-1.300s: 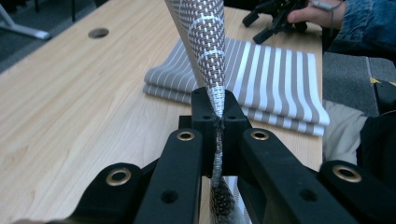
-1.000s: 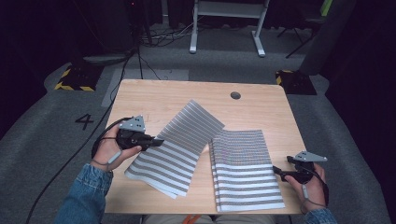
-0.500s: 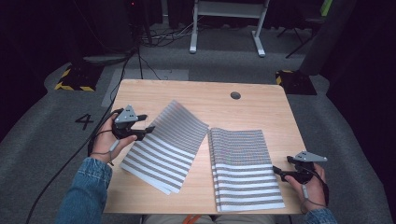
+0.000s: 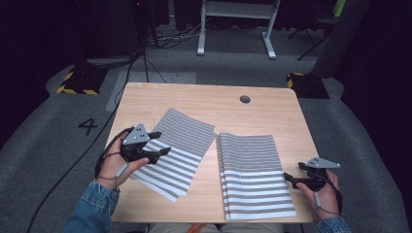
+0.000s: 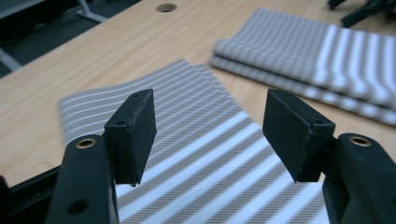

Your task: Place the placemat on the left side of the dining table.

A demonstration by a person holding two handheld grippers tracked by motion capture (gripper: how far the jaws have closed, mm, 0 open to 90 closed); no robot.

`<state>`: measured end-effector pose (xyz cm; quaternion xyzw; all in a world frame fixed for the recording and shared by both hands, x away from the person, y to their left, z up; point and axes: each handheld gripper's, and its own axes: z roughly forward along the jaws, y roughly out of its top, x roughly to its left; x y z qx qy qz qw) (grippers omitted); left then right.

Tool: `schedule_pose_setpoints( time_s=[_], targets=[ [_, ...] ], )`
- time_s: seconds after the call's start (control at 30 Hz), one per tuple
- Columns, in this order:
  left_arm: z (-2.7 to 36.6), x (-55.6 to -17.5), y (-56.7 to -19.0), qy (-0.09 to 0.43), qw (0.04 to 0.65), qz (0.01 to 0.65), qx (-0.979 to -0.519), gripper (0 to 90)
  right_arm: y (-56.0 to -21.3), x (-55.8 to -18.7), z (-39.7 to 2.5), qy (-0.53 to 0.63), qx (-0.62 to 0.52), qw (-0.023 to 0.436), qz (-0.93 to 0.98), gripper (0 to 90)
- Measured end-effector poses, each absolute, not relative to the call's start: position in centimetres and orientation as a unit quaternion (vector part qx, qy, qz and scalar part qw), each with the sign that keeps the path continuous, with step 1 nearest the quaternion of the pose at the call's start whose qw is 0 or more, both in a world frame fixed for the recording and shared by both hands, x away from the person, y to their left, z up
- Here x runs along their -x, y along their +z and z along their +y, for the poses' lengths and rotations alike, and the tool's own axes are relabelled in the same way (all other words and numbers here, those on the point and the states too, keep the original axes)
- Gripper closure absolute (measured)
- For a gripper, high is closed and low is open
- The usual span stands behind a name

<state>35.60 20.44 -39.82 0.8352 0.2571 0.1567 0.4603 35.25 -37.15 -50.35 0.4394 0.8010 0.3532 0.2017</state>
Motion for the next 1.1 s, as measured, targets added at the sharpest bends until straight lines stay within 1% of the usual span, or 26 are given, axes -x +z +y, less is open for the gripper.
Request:
schedule_pose_setpoints(
  time_s=[0.2,0.4,0.6,0.8,0.83,0.93,1.03,1.1],
  targets=[
    [18.3,-32.8,-41.6,0.119,0.469,0.263,-0.835,35.6,-50.3,-35.2,-37.2,0.353,-0.439,0.202,0.801,17.8],
    [16.5,-31.6,-44.7,0.107,0.446,0.278,-0.844,36.3,-50.3,-35.2,-37.2,0.353,-0.439,0.202,0.801,17.8],
    [15.0,-30.7,-48.0,0.093,0.414,0.277,-0.862,36.4,-50.4,-35.3,-37.2,0.353,-0.439,0.202,0.801,17.9],
    [14.1,-30.3,-50.2,0.097,0.380,0.281,-0.876,35.2,-50.4,-35.3,-37.2,0.353,-0.439,0.202,0.801,17.9],
    [13.9,-30.3,-50.2,0.106,0.373,0.274,-0.880,35.2,-50.4,-35.3,-37.2,0.353,-0.439,0.202,0.801,17.9],
    [13.8,-30.2,-50.2,0.110,0.368,0.272,-0.882,34.2,-50.4,-35.3,-37.2,0.353,-0.439,0.203,0.801,17.9],
    [13.8,-30.1,-50.2,0.116,0.367,0.275,-0.881,37.3,-50.4,-35.3,-37.2,0.354,-0.439,0.202,0.801,17.9],
    [13.8,-30.1,-50.2,0.115,0.368,0.277,-0.880,41.8,-50.4,-35.3,-37.2,0.352,-0.438,0.203,0.801,17.9]
  ],
)
